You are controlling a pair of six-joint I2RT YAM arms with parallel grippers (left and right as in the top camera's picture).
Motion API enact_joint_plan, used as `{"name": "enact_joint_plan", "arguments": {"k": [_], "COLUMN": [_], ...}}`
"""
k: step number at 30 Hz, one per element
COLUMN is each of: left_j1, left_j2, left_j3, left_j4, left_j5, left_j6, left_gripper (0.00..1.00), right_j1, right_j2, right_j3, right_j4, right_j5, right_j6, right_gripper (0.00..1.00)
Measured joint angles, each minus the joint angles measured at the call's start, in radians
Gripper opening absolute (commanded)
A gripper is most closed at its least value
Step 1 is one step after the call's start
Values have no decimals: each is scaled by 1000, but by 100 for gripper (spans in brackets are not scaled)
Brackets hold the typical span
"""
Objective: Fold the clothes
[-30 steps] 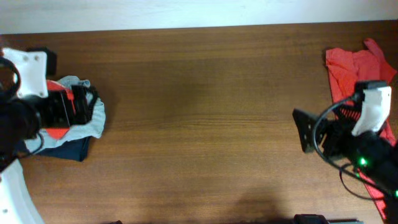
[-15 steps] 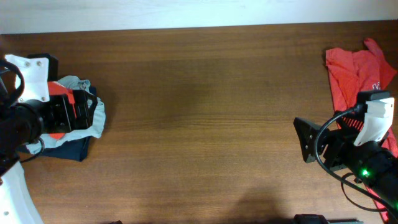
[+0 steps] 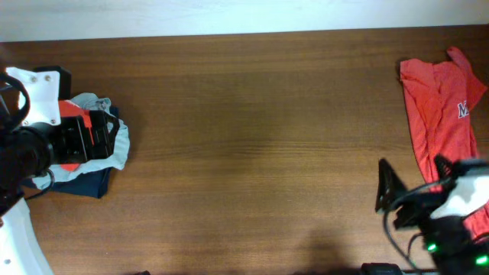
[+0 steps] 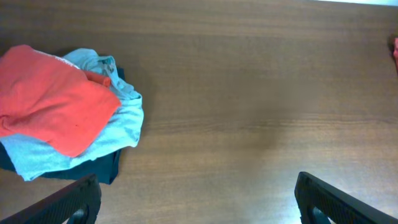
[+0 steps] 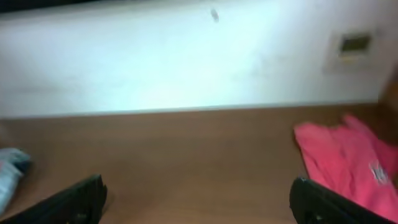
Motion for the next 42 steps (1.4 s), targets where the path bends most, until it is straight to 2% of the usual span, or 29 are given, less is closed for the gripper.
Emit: {"name": "enact_joint_plan", "arguments": {"k": [5, 16, 21, 42], "left_j1": [0, 0, 0, 0], "left_j2": [0, 0, 0, 0], "left_j3": [0, 0, 0, 0], "left_j4": [1, 0, 0, 0], "left_j5": [0, 0, 0, 0], "left_j6": [-2, -2, -2, -2], "left_gripper": [99, 99, 99, 99], "right_j1": [0, 0, 0, 0], "right_j2": [-198, -396, -410, -410], "right_j3": [-296, -681, -748, -753], "right_j4": [23, 138, 166, 123], "right_j5": [34, 68, 68, 68], "right_j6": [0, 1, 1, 1], "right_gripper": [99, 99, 99, 99]}}
